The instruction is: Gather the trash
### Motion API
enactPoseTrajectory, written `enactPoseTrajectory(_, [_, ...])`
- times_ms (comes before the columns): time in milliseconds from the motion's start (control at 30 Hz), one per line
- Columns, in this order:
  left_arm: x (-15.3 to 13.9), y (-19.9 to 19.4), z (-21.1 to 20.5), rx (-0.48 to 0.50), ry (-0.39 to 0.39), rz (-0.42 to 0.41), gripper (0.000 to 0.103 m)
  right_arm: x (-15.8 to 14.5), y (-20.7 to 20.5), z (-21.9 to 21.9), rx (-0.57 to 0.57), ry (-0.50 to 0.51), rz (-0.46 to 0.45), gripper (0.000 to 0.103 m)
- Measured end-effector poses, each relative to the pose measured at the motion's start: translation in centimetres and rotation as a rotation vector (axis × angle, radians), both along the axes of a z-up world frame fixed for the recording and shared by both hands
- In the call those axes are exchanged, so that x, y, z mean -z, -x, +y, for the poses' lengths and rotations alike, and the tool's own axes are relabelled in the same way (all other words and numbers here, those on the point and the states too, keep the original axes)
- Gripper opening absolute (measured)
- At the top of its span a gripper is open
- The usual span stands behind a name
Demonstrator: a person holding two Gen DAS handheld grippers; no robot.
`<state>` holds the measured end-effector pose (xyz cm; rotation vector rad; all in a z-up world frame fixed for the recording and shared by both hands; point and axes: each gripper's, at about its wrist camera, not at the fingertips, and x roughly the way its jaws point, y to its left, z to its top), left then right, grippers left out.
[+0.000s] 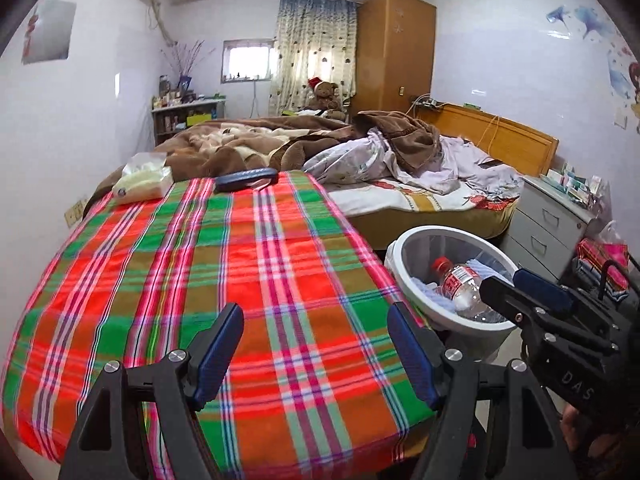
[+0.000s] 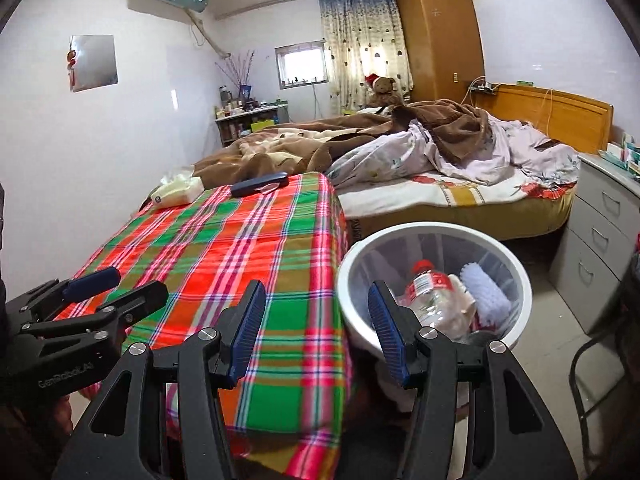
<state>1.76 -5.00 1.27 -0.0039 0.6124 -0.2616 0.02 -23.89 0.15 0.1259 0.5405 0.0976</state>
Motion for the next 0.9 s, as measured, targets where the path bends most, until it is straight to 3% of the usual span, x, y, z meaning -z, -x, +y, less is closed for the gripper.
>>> enactPoseTrajectory(333, [1.4, 1.7, 1.0, -0.060, -0.070, -0.009, 0.074, 1.1, 1.2, 1.5, 0.009, 0.011, 0.007, 0.055])
enactPoseTrajectory(900, [1.5, 3.0, 1.9, -0.081, -0.051, -0.031, 0.074, 1.1, 2.1, 2.6, 0.008, 0.013, 0.004, 0.055])
